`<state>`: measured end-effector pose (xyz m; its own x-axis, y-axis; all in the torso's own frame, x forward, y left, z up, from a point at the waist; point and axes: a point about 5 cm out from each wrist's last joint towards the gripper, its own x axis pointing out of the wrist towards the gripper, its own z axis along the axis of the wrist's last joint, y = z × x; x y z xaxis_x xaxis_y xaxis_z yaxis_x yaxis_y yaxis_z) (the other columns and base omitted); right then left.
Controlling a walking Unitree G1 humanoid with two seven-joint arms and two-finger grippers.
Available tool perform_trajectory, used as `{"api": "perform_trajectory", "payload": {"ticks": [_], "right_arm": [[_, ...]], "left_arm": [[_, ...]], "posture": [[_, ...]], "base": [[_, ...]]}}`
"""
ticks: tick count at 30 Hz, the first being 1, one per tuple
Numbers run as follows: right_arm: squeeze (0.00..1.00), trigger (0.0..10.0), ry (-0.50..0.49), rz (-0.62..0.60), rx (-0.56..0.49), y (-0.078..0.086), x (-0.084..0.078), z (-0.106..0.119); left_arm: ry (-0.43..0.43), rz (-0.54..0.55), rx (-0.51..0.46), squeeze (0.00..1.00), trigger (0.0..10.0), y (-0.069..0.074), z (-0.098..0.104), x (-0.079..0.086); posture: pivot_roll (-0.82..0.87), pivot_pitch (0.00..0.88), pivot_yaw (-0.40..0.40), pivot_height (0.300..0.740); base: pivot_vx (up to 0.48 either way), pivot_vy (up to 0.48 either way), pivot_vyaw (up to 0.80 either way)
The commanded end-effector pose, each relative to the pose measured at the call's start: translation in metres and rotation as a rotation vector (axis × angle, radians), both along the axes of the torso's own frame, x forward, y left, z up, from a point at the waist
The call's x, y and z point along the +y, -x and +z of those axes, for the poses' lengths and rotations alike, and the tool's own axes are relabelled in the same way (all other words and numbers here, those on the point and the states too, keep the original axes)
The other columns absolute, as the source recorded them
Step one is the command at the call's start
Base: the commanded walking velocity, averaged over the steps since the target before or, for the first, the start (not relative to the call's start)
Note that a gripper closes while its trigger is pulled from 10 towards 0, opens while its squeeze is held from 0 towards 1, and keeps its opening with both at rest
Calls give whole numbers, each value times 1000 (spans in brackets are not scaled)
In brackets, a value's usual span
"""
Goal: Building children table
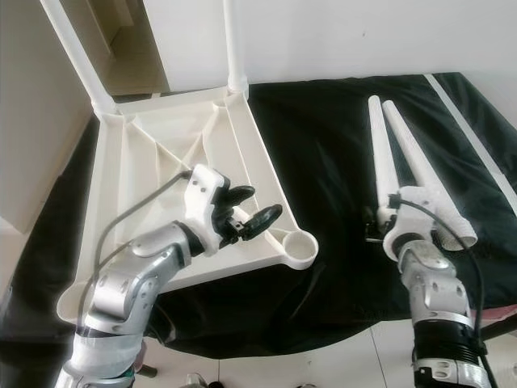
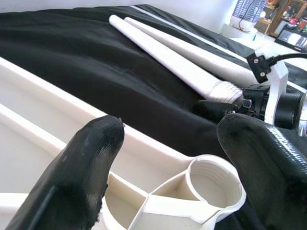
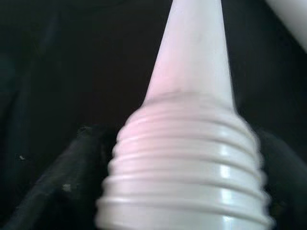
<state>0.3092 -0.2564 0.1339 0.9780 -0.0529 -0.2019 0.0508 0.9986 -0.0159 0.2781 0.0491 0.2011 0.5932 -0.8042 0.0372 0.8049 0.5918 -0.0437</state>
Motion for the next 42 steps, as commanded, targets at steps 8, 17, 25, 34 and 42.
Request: {"api": "perform_trajectory", "payload": {"ticks": [8,17,25,34,42], "right_arm": [[0,0,-73,135,16,13,17,-6],[0,10000,-49,213,-20,39,5,4],[0,10000,22,298,24,62,-12,6],[1000,10000,46,346,51,69,-19,12],[0,10000,68,372,-9,62,-12,27]], "left_arm": [[10,68,-10,0,10000,-5,4,-1],[31,52,-26,0,10000,-7,9,-8],[28,10,-40,0,10000,-8,12,-13],[-57,-123,-112,0,10000,3,7,-14],[-105,-130,-159,0,10000,5,5,-19]], "posture": [[-19,114,28,740],[-46,100,23,740],[-61,91,34,740],[-72,87,33,740],[-71,77,34,740]], "base": [[0,0,0],[0,0,0],[0,0,0],[0,0,0],[0,0,0]]}}
